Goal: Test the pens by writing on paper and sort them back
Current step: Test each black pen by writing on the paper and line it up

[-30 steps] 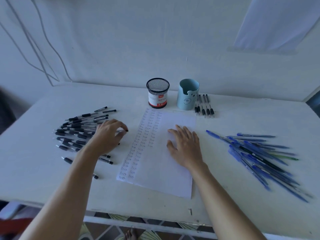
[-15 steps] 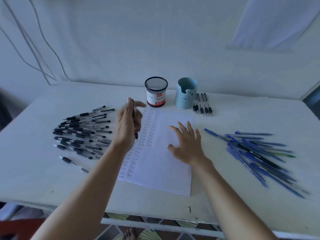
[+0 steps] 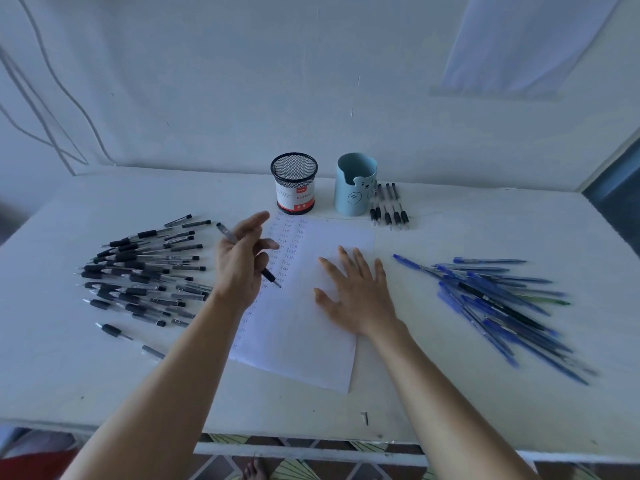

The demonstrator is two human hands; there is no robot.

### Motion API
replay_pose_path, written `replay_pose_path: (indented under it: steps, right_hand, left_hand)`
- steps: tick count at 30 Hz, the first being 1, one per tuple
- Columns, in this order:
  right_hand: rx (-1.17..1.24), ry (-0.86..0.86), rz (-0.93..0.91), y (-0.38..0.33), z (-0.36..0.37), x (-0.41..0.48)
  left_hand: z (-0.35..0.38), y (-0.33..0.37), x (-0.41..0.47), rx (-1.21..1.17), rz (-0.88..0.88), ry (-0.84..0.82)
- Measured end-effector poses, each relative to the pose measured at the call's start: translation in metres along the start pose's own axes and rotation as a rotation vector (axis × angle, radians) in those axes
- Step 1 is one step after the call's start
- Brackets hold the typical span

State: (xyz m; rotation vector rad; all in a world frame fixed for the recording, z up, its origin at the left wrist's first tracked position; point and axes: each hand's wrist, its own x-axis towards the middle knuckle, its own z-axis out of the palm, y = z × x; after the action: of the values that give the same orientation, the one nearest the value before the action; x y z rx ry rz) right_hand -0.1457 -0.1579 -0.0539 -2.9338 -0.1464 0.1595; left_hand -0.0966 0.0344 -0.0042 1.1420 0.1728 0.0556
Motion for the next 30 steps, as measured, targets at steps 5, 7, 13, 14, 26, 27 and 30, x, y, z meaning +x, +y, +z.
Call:
replay_pose_path:
  steps: [5, 7, 13, 14, 26, 27, 30]
  right_hand:
    - [0.013, 0.01, 0.012, -0.002, 0.001, 0.001]
    - [0.009, 0.012, 0.015, -0.002, 0.001, 0.002]
    - [-0.006, 0.019, 0.016, -0.003, 0.0, 0.001]
    - [-0.007, 0.019, 0.014, -0.003, 0.001, 0.002]
    - [0.01, 0.024, 0.02, -0.003, 0.002, 0.002]
    - [0.009, 0.023, 0.019, -0.003, 0.002, 0.001]
    - [0.009, 0.02, 0.02, -0.003, 0.002, 0.001]
  left_hand:
    - [-0.019, -0.019, 0.004, -0.035, 0.014, -0.105]
    - [-0.02, -0.024, 0.006, 0.082, 0.004, -0.08]
    - [-0.024, -0.023, 0.011, 0.252, -0.006, -0.184]
    - [-0.024, -0.022, 0.013, 0.271, -0.021, -0.171]
    - [-0.026, -0.019, 0.002, 0.687, 0.131, -0.041]
    - [-0.028, -0.02, 0.003, 0.701, 0.131, -0.007]
    - [-0.031, -0.021, 0.005, 0.827, 0.185, 0.011]
